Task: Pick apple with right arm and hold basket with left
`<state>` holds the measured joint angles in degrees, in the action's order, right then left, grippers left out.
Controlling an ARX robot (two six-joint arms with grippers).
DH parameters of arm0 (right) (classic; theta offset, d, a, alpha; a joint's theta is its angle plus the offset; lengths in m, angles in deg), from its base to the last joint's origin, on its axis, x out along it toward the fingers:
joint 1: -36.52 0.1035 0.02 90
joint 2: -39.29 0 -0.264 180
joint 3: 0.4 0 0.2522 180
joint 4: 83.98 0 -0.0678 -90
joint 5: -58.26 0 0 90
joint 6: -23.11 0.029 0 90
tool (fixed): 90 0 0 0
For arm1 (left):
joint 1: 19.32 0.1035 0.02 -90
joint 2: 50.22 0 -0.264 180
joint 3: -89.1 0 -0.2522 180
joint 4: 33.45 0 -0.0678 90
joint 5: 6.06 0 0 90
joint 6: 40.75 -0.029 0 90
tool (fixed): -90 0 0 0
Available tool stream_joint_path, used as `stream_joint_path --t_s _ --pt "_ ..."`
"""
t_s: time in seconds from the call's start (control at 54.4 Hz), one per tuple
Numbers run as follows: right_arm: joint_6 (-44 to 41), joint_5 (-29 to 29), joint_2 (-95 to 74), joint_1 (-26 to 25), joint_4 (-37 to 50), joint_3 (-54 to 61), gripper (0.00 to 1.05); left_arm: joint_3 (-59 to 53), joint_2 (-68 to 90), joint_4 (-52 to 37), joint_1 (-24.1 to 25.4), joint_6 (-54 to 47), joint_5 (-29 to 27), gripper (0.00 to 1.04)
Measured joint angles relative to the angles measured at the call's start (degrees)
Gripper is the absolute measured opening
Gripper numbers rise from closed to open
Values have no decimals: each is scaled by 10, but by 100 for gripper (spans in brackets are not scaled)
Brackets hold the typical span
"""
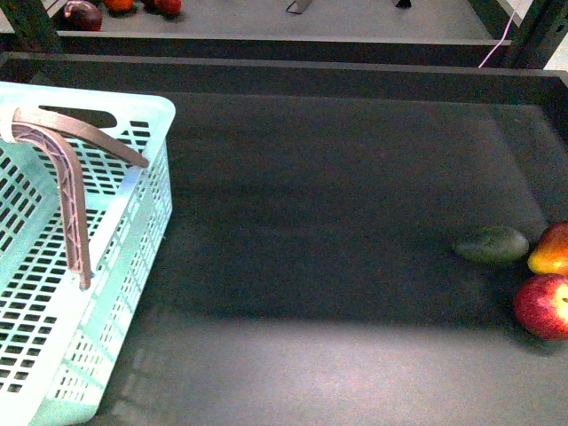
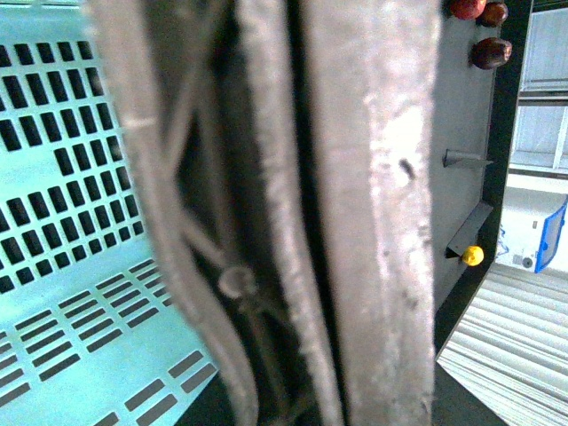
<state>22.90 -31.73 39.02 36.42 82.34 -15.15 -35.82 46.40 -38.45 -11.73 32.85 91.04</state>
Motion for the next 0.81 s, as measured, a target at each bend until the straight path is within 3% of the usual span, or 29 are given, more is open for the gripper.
stream_joint_path --t_s 0.368,0.533,0.809 --pt "0 0 0 0 0 0 96 -1 -83 83 -38 -36 -5 17" --pt "0 0 0 0 0 0 96 12 -132 133 -90 -37 -16 17" --pt "0 0 0 0 0 0 96 72 -153 162 -221 -21 -44 17"
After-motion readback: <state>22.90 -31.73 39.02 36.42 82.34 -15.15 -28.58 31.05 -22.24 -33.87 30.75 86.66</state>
